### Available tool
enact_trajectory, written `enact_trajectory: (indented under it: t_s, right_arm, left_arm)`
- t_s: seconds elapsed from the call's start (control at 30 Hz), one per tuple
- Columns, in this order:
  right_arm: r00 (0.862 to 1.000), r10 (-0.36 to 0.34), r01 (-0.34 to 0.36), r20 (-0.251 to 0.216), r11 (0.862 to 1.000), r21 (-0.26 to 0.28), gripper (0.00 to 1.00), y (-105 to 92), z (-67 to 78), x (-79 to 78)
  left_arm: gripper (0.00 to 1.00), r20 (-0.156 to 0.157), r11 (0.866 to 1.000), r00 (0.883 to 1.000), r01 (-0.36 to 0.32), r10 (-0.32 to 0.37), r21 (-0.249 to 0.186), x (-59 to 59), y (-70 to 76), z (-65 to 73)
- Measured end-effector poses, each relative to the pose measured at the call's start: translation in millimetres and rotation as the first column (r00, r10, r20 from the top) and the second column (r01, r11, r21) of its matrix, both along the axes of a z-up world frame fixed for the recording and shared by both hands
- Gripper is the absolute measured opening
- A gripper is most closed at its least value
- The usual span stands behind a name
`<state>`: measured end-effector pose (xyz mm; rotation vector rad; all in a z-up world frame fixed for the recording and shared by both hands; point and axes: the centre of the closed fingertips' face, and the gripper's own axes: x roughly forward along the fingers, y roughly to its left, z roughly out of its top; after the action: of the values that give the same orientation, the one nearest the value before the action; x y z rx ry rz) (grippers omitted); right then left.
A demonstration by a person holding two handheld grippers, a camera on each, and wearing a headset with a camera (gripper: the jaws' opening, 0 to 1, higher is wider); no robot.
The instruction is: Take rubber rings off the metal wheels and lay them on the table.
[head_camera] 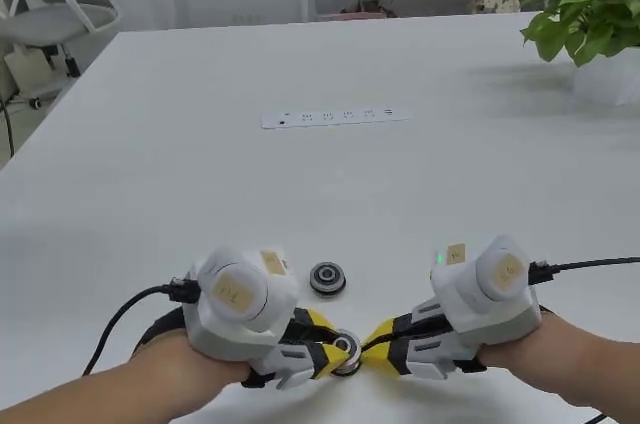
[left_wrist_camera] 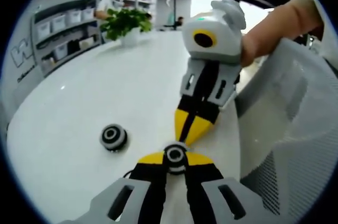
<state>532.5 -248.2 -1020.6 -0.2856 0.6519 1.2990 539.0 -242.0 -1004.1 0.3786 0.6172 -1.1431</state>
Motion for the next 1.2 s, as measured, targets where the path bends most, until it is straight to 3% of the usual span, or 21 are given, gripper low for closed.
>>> enact_trajectory:
  t_s: [0.2,0.43,0.63,0.93,1.17,1.2]
  right_arm:
    - [1.000,-0.025,0.025,-0.018,1.000,-0.003,0.00,-0.8,-1.1,1.1]
    - [0.993,-0.085,0.086,-0.077,0.996,0.011,0.00,-4.3,-1.3,3.9]
    - [0.979,-0.139,0.147,-0.147,0.988,0.048,0.00,-6.9,1.3,5.4]
    - [0.967,-0.170,0.186,-0.191,0.980,0.071,0.00,-7.2,2.9,6.8]
    - [0.952,-0.205,0.237,-0.228,0.964,0.119,0.00,-8.7,10.7,12.2]
    - [0.939,-0.215,0.261,-0.268,0.954,0.147,0.00,-5.6,15.0,11.4]
  left_arm:
    - [0.13,0.014,1.000,1.000,-0.012,0.012,0.004,-0.1,0.0,0.2]
    - [0.13,0.021,1.000,1.000,-0.022,0.022,0.014,0.3,-0.4,0.0]
    - [0.12,0.029,0.999,0.999,-0.023,0.022,0.025,0.6,0.0,-0.3]
    - [0.12,0.042,0.999,0.999,-0.018,0.016,0.042,0.0,0.1,-0.7]
    - [0.12,0.044,0.998,0.999,-0.017,0.015,0.054,-0.5,0.2,-1.0]
    - [0.12,0.047,0.998,0.999,-0.018,0.015,0.058,-0.5,0.2,-1.1]
